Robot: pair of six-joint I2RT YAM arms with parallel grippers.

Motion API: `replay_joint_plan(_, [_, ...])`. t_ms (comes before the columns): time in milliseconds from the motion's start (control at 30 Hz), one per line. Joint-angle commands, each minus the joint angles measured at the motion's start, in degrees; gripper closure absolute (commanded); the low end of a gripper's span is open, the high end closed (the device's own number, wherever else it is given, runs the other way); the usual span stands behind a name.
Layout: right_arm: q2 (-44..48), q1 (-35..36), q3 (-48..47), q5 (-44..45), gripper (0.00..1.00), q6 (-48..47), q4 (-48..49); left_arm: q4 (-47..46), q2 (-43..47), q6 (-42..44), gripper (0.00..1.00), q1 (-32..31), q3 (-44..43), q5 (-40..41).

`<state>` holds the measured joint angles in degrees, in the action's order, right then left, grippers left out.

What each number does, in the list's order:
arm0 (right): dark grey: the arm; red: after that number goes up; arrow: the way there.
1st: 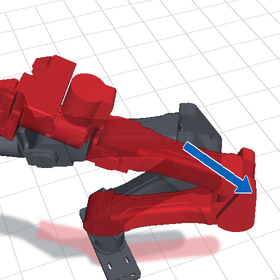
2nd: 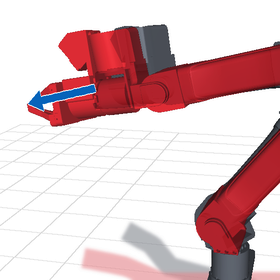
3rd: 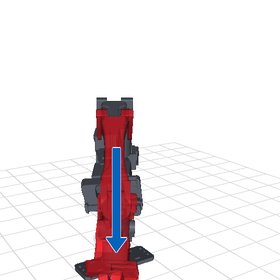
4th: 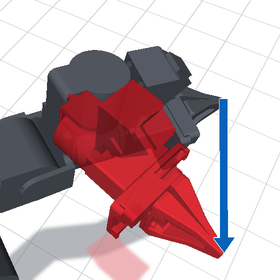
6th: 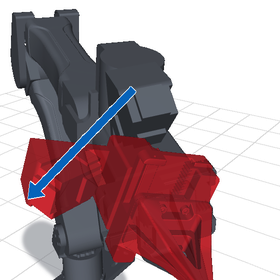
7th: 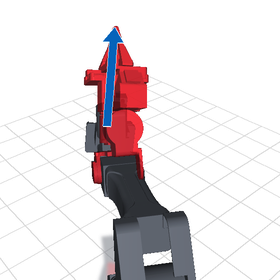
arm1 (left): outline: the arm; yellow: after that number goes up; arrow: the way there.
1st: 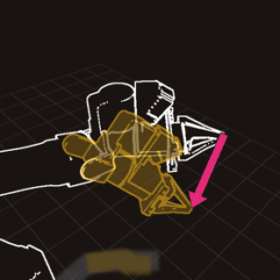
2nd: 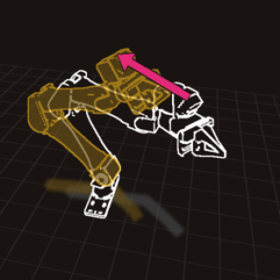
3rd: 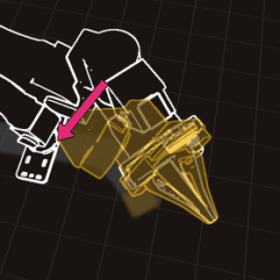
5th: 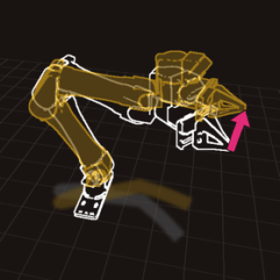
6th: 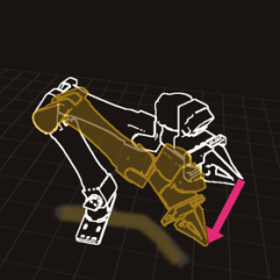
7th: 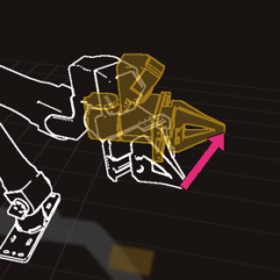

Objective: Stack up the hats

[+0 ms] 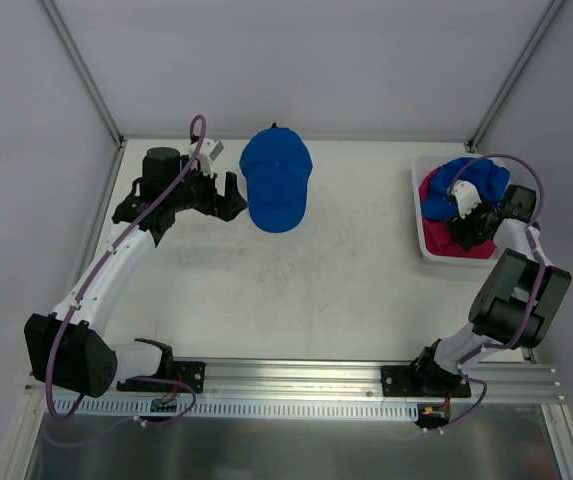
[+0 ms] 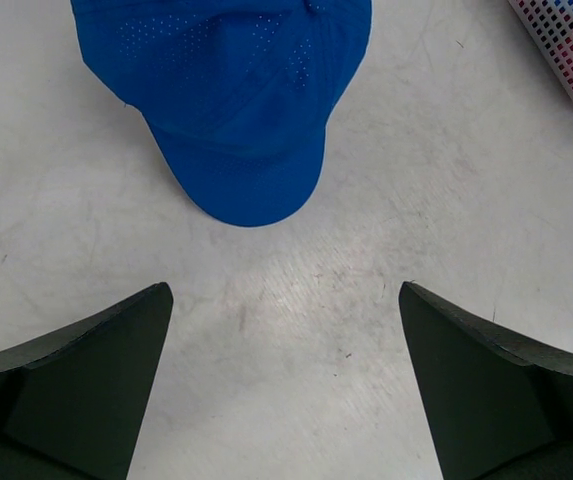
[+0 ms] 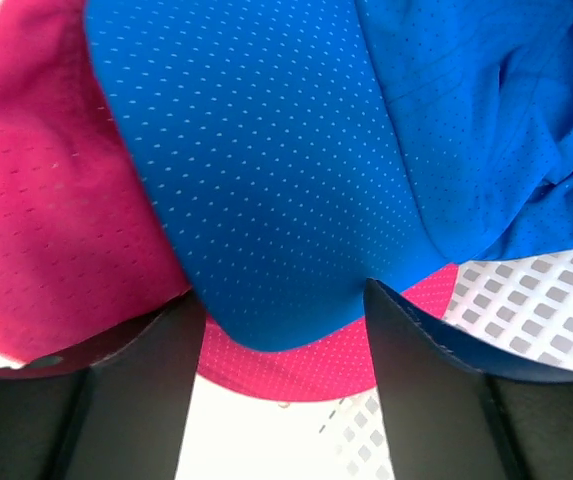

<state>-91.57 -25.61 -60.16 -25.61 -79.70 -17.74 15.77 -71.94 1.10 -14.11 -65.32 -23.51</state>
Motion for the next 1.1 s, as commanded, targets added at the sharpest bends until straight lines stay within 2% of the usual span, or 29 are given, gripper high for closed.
replay_joint_plan(0, [1.04,0.12,1.62,0.64,0.37,3.05,10.15,-0.3,-0.13,-2.95,0.01,0.75,-0.51,-0.75])
replay_joint_plan(33, [1.22,0.2,1.63,0.91,0.44,3.93,11.22,-0.3,-0.13,-3.04,0.01,0.75,-0.51,-0.66])
replay_joint_plan(233, [3.67,-0.15,0.49,1.88,0.67,8.15,16.5,-0.3,0.49,-3.56,0.01,0.93,-0.07,-1.01])
replay_joint_plan(267, [4.2,-0.15,0.22,1.7,0.73,8.51,16.42,-0.3,0.49,-3.74,0.01,0.93,-0.16,-1.01])
replay_joint_plan(333, [6.47,-0.15,-0.39,0.91,0.79,8.69,15.9,-0.3,0.84,-3.92,0.01,0.93,-0.16,-1.1])
replay_joint_plan(633, [8.51,-0.76,-5.75,-3.13,0.84,0.25,0.62,-0.3,1.63,-3.65,0.01,0.93,-0.07,-1.54])
replay_joint_plan(767, [7.9,-0.59,-6.46,-5.51,1.0,-0.02,-2.83,-0.3,2.51,-2.43,0.01,0.93,-0.25,-1.37])
replay_joint_plan(1067, [7.29,-0.41,-11.99,-6.91,1.0,2.89,-4.76,-0.39,2.51,-2.33,0.01,1.01,-0.42,-1.37])
